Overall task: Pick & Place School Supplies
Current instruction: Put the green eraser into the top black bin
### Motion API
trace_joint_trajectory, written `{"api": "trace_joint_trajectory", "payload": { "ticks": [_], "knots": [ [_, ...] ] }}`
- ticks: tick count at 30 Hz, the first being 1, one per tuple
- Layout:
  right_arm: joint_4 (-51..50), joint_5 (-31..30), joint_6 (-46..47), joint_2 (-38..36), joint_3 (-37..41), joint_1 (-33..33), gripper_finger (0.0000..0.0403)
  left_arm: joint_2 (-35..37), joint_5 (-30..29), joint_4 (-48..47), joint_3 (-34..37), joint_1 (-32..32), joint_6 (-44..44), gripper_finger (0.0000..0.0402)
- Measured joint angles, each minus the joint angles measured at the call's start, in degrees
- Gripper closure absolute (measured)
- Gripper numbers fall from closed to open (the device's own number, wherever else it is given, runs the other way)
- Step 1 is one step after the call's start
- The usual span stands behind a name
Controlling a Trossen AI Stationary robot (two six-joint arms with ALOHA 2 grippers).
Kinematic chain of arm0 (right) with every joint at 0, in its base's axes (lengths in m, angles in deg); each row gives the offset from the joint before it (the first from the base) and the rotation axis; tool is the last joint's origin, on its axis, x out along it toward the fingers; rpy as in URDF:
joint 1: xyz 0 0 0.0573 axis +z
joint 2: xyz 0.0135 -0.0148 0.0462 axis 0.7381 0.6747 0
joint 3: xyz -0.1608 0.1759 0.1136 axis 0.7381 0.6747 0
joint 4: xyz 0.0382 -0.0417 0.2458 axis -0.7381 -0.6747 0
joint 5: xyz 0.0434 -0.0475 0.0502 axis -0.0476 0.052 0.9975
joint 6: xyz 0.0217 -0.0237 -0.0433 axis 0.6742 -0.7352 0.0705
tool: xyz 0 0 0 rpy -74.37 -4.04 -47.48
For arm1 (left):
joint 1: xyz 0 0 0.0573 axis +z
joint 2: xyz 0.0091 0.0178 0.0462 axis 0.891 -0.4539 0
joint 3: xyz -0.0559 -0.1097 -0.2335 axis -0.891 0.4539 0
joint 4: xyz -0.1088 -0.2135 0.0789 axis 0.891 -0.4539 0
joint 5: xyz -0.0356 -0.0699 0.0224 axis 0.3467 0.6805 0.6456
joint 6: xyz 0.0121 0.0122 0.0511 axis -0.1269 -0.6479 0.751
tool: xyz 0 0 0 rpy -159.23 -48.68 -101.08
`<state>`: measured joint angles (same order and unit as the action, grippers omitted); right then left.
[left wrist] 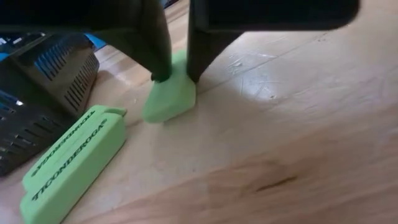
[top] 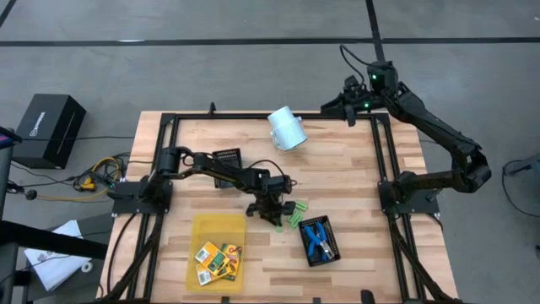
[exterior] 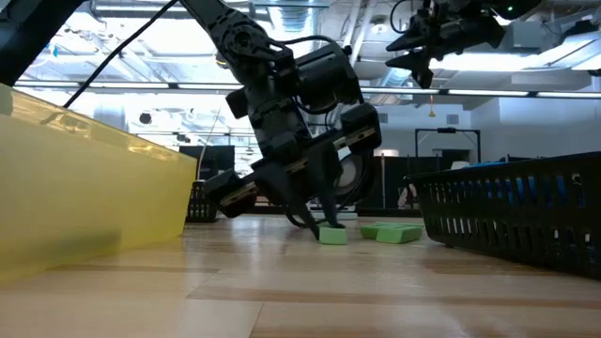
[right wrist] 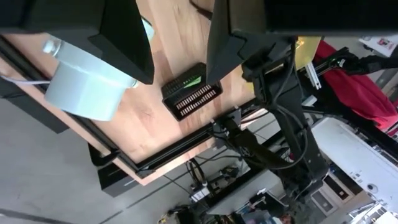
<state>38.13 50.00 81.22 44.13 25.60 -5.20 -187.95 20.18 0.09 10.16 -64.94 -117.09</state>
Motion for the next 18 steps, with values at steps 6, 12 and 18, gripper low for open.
{"api": "trace_joint_trajectory", "payload": {
  "ticks": [6,12,18],
  "knots": [
    [0.79,0.04,0.03,0.02,0.00,-1.47,0.0265,0.01,-1.39,2.18,0.27,0.46,0.18,0.0395],
    [2.41,0.04,0.21,0.02,0.00,-2.22,0.0270,4.45,-10.72,2.94,0.81,2.63,3.31,0.0400],
    [4.26,0.95,1.13,0.02,0.00,-2.21,0.0269,9.38,-30.33,3.75,1.01,4.55,3.11,0.0398]
  ]
}}
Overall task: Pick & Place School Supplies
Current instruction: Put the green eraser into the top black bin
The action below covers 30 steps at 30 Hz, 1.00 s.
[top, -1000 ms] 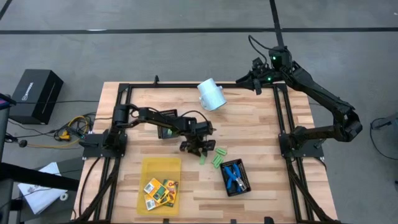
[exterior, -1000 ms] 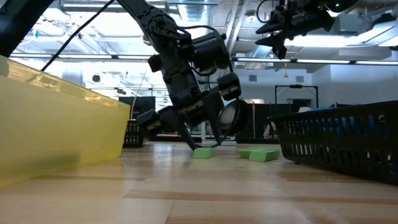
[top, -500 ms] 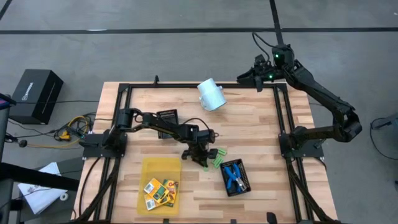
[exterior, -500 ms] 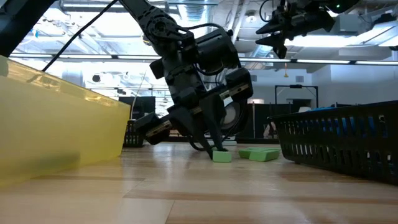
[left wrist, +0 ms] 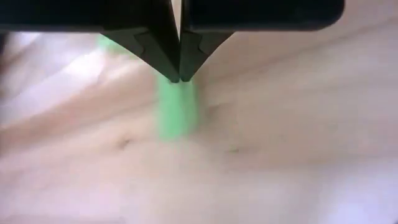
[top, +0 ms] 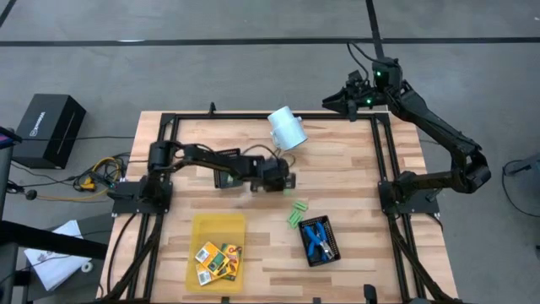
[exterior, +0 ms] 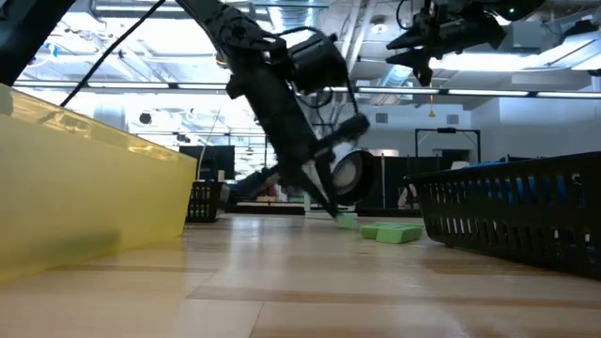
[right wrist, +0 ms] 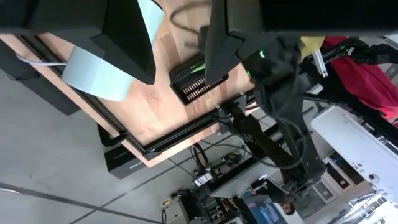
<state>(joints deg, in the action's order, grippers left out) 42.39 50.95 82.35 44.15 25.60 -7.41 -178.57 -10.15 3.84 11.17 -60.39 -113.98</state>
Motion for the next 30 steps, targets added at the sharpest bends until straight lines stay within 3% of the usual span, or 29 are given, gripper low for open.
{"api": "trace_joint_trajectory", "payload": {
  "ticks": [12,16,23,30],
  "knots": [
    [-0.11,-0.46,1.51,0.00,0.00,0.02,0.0270,9.78,-9.96,1.36,-0.33,0.41,2.85,0.0400],
    [-7.77,-4.56,-1.55,0.00,0.00,0.97,0.0268,9.85,-11.09,1.27,-0.33,1.20,5.73,0.0401],
    [-30.39,-14.61,-16.77,0.02,0.00,8.06,0.0254,10.11,-8.83,1.90,-0.33,1.48,13.90,0.0375],
    [-30.97,-21.21,-14.13,0.07,5.47,17.82,0.0246,11.88,-10.04,2.96,-0.44,1.67,18.93,0.0318]
  ]
}}
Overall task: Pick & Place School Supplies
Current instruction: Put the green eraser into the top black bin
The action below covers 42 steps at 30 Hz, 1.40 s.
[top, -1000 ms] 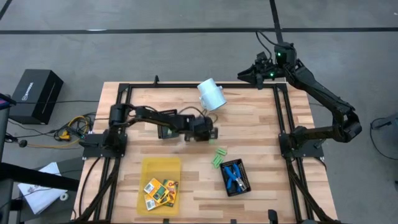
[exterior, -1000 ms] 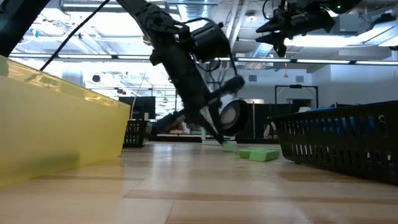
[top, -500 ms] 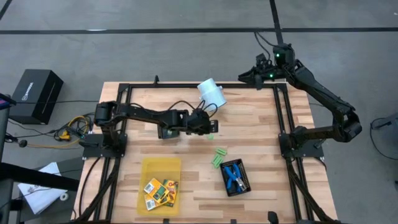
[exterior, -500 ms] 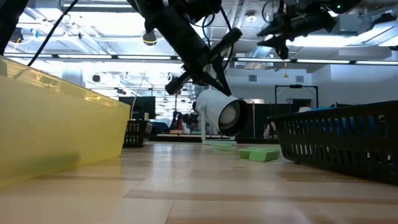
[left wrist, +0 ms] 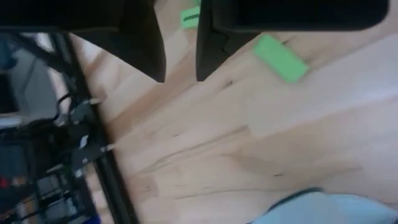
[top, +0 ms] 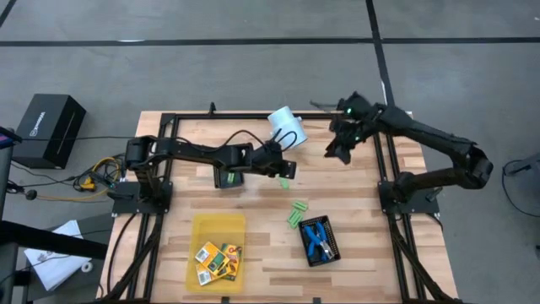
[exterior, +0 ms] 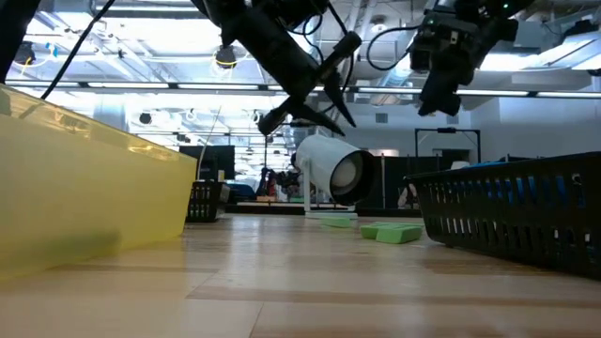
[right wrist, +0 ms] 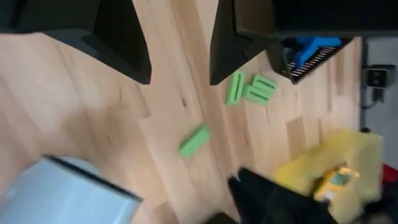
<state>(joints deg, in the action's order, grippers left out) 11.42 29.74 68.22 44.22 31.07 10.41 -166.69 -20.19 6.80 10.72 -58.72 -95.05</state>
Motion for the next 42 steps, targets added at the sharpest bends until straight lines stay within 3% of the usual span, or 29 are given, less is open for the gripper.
{"api": "trace_joint_trajectory", "payload": {
  "ticks": [7,11,16,25,31,36,42],
  "knots": [
    [8.61,-4.60,10.76,2.27,5.46,7.62,0.0246,3.07,-0.53,-0.74,-0.01,1.09,8.54,0.0279],
    [15.33,-4.44,16.03,7.10,5.57,10.40,0.0256,1.93,9.68,-2.11,2.40,4.45,6.42,0.0276],
    [23.49,-2.61,21.92,12.68,5.57,12.45,0.0265,0.43,15.89,0.64,8.10,7.06,6.00,0.0298],
    [27.92,0.01,25.19,15.86,2.56,11.72,0.0265,0.49,17.27,10.52,13.48,7.54,-0.12,0.0350],
    [27.20,0.12,24.12,15.40,0.76,10.37,0.0265,0.49,17.54,11.86,15.43,8.17,-7.47,0.0306],
    [27.25,0.36,22.58,15.40,-0.43,9.48,0.0265,0.49,16.12,20.14,16.73,8.15,-12.82,0.0261],
    [27.12,1.89,20.98,15.40,-0.94,8.33,0.0264,-4.08,17.96,22.73,16.87,7.40,-17.82,0.0255]
  ]
}}
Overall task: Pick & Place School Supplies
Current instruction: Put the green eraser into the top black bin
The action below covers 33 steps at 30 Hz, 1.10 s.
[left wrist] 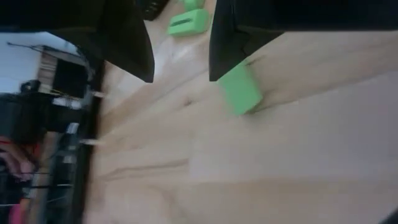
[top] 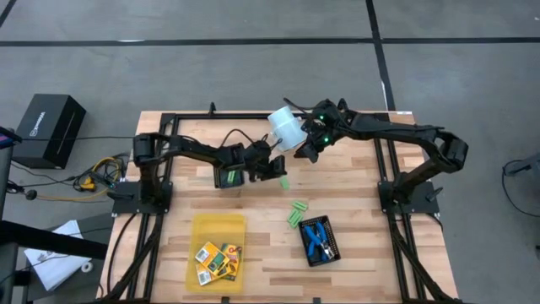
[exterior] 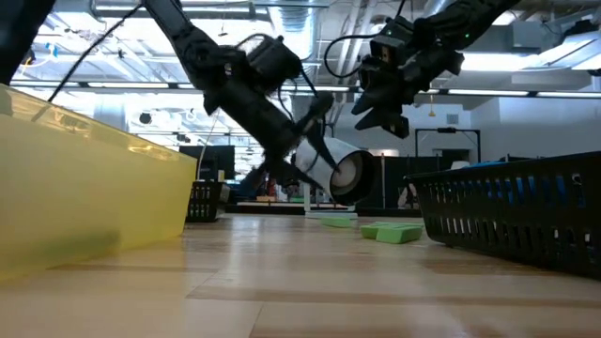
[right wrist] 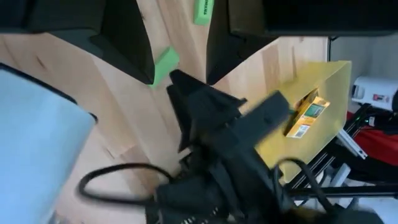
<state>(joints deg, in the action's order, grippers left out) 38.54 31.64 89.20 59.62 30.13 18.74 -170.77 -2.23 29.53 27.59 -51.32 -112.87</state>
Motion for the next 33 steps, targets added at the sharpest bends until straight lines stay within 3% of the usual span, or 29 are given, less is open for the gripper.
{"api": "trace_joint_trajectory", "payload": {
  "ticks": [7,20,33],
  "knots": [
    [-0.02,0.74,-0.47,0.00,0.00,-1.19,0.0263,-5.46,0.74,6.66,-1.13,-1.66,-4.31,0.0268],
    [-0.27,1.70,-1.37,-0.01,0.00,-1.33,0.0266,-6.50,0.42,5.63,-1.28,-1.38,-4.30,0.0271],
    [-0.27,3.21,-1.96,-0.02,0.02,-1.70,0.0270,-6.50,3.66,3.42,-1.28,-1.38,-2.95,0.0271]
  ]
}}
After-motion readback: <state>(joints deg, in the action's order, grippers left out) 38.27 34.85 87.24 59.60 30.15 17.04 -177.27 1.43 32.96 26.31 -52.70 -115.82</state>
